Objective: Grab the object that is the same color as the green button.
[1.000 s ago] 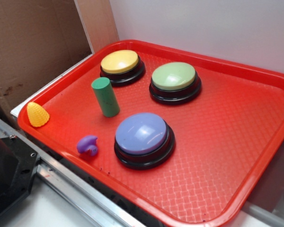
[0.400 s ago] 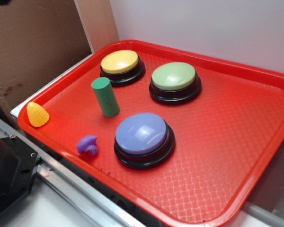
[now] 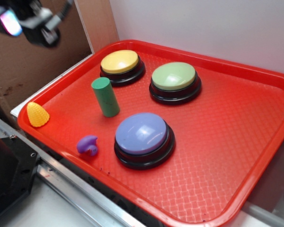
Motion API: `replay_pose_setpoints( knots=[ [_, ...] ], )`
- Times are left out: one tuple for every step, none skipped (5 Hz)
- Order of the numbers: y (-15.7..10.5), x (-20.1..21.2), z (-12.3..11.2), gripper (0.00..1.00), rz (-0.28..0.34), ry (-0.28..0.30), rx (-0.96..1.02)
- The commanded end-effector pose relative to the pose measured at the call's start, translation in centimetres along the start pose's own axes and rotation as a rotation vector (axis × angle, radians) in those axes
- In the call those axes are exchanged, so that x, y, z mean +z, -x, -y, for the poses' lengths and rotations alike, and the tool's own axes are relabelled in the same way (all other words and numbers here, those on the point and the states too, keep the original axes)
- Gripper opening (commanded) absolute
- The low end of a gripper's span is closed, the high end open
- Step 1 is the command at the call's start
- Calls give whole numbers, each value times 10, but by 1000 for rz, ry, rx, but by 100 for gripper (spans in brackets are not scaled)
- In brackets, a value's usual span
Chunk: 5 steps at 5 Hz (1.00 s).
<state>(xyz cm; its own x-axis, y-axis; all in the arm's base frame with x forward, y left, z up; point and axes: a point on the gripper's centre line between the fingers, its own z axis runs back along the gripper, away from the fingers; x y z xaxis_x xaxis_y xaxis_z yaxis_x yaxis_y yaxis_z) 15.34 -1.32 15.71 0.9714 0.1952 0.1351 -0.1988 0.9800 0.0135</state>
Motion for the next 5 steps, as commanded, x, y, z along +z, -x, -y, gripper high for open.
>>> replay_pose_setpoints(
  knots=[
    [-30, -54, 0, 100, 58, 13, 155],
    [-44, -82, 6, 100, 43, 31, 175],
    [-54, -100, 18, 100, 51, 19, 145],
    [-56, -120, 23, 100, 11, 40, 126],
    [-56, -129, 23, 100, 1, 15, 119]
  ],
)
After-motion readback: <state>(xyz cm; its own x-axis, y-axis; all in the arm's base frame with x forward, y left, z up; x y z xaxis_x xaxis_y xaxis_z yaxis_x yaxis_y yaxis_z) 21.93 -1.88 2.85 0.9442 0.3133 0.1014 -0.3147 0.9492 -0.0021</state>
